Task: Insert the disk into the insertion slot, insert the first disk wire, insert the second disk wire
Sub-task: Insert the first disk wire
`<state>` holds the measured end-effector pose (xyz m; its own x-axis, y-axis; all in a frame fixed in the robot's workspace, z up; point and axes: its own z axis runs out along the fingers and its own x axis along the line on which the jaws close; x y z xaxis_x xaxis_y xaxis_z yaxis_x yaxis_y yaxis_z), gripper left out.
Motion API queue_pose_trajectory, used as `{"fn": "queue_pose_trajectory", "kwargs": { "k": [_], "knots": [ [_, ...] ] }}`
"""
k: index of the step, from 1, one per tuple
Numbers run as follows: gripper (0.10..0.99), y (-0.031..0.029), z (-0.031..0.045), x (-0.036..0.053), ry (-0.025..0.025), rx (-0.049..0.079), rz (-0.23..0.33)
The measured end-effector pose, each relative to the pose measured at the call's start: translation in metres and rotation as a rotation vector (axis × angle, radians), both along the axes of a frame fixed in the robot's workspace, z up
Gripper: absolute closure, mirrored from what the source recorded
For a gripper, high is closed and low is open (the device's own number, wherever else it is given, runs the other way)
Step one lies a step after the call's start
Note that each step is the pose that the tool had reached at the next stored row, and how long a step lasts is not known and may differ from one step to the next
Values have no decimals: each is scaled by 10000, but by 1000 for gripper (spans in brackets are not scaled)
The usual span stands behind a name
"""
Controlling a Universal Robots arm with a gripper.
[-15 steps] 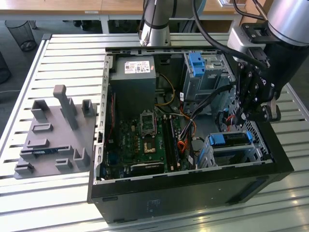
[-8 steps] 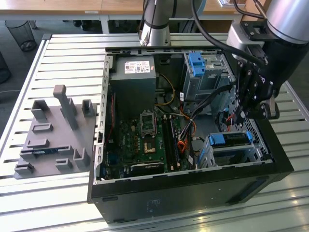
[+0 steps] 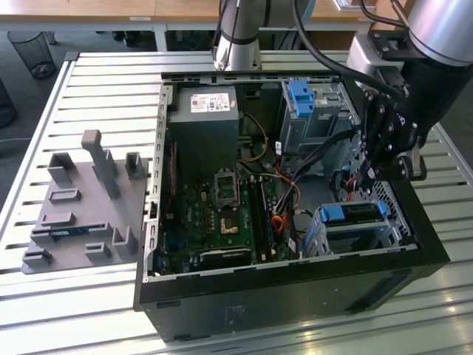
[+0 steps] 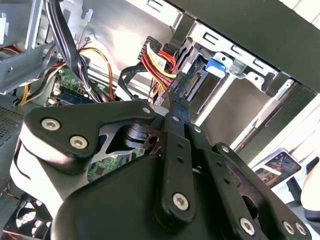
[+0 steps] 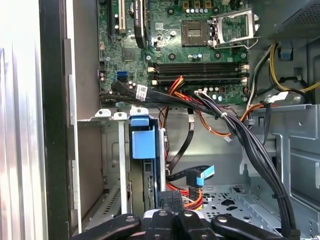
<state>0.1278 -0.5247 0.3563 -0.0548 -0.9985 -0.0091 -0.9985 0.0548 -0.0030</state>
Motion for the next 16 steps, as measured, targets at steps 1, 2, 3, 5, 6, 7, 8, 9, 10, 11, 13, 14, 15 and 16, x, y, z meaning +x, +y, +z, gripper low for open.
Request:
{"fn": "queue_pose_trajectory", "kwargs": {
  "k": [1,2,3,5,6,7,8,9,10,11,13,14,15,16],
  "knots": [
    [980,0,0,7,0,24,-1],
    [980,0,0,15,0,42,-1],
    [980,0,0,24,1,58,-1],
    [980,2,1,38,5,70,-5],
    [980,2,0,41,8,70,-24],
    [980,3,1,43,10,70,-63],
    [980,4,0,45,11,72,-109],
    [980,6,-1,47,12,73,-159],
    [980,10,0,47,12,71,-231],
    [973,12,-1,47,13,73,-314],
    [922,18,-3,48,12,72,-497],
    [922,20,-5,48,12,72,-591],
    [851,22,-5,48,11,72,-685],
    [851,23,-4,48,11,70,-772]
  ]
}}
